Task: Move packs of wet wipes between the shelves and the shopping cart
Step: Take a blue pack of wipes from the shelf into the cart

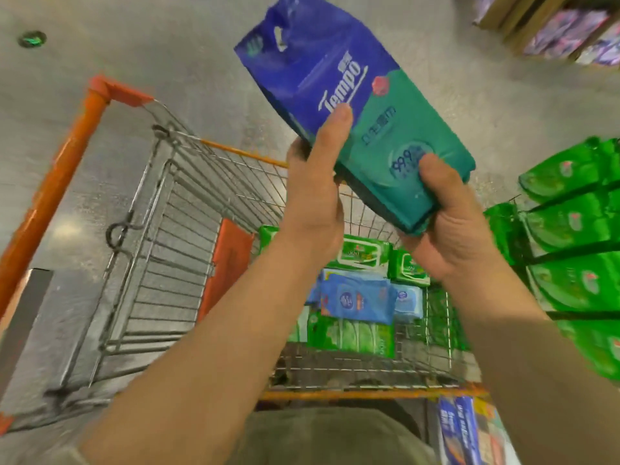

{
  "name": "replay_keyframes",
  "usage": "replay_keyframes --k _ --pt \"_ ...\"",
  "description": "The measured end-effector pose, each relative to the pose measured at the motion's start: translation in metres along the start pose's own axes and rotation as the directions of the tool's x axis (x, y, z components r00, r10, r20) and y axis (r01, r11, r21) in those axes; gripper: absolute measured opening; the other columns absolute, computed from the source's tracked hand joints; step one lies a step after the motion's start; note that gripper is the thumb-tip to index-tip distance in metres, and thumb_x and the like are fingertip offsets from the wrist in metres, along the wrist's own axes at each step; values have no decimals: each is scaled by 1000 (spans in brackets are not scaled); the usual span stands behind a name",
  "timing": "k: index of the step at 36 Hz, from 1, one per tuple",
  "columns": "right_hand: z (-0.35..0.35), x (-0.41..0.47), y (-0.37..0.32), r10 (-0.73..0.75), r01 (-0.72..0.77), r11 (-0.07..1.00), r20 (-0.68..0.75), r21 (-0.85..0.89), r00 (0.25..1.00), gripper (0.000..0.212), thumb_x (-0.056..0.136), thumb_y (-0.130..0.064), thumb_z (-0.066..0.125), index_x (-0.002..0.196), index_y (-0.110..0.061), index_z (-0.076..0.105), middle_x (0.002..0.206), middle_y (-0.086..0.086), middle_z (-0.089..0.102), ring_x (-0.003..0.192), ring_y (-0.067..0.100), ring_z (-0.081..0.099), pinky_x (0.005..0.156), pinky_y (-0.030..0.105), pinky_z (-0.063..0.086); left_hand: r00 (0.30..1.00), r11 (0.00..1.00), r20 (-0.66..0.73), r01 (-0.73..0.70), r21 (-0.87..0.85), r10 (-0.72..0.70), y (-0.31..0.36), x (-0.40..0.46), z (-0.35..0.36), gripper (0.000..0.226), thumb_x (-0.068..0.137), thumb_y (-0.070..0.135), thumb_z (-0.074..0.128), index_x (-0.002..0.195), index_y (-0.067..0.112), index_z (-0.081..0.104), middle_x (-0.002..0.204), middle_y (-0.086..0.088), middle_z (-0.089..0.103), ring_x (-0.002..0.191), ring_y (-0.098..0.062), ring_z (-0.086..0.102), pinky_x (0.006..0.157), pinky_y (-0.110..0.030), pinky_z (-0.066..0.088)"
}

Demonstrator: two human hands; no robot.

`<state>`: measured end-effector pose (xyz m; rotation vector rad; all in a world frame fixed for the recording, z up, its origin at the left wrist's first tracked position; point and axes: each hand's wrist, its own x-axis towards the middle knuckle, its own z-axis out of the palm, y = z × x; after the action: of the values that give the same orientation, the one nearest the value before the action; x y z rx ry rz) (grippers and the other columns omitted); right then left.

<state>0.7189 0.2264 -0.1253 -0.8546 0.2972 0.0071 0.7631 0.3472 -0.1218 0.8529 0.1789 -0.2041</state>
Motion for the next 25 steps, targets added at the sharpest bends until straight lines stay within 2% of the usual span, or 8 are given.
replay_keyframes --k 2,5,12,15,18,20,23,25 --pt "-18 13 -2 23 -25 998 -37 -54 999 89 68 -30 89 144 -5 49 143 20 56 133 37 53 111 58 40 999 1000 -42 18 25 -17 2 25 -21 68 66 50 73 125 19 62 116 -5 72 100 -19 68 78 -33 57" --pt "-54 30 3 81 -90 985 -65 -144 995 89 60 -32 93 137 -7 56 136 17 62 125 32 60 103 47 51 994 992 -63 91 90 -86 -6 62 -55 71 68 53 72 129 18 61 121 -6 69 105 -22 64 79 -34 51" --pt "-151 62 38 277 -324 895 -186 -307 943 83 57 -35 94 130 -10 62 131 15 66 116 31 66 94 44 57 883 823 -147 470 320 -446 -83 97 -109 24 85 29 72 105 17 71 97 1 77 85 -12 69 77 -28 52" --pt "-187 69 55 349 -444 830 -306 -338 886 80 47 -36 97 118 -13 68 113 8 75 96 25 74 77 38 62 828 726 -229 560 399 -512 -124 98 -125 8 95 17 68 102 15 72 87 4 79 76 -8 72 80 -28 56" --pt "-215 74 66 368 -486 814 -364 -319 856 38 74 -16 76 111 -9 68 97 5 78 82 20 76 70 34 63 785 667 -288 619 416 -549 -158 95 -134 9 92 16 73 102 16 72 87 3 79 76 -9 73 93 -36 55" --pt "-226 76 73 379 -511 806 -404 -297 833 21 86 -5 66 107 -9 68 97 7 78 83 20 76 70 33 63 770 638 -303 636 434 -561 -173 93 -140 13 90 17 76 102 17 72 88 4 79 75 -7 72 89 -34 52" --pt "-247 84 86 389 -551 785 -466 -284 795 21 91 -2 65 111 -9 67 100 6 78 86 20 75 72 31 62 753 595 -331 654 467 -568 -200 92 -148 15 88 16 78 102 18 73 90 5 79 76 -7 73 82 -29 50" --pt "-262 89 98 391 -575 762 -496 -298 775 31 89 -5 70 119 -7 65 108 9 76 94 23 74 81 36 61 739 559 -367 670 488 -566 -215 92 -155 16 87 16 79 102 16 73 93 3 80 83 -11 74 89 -35 53"
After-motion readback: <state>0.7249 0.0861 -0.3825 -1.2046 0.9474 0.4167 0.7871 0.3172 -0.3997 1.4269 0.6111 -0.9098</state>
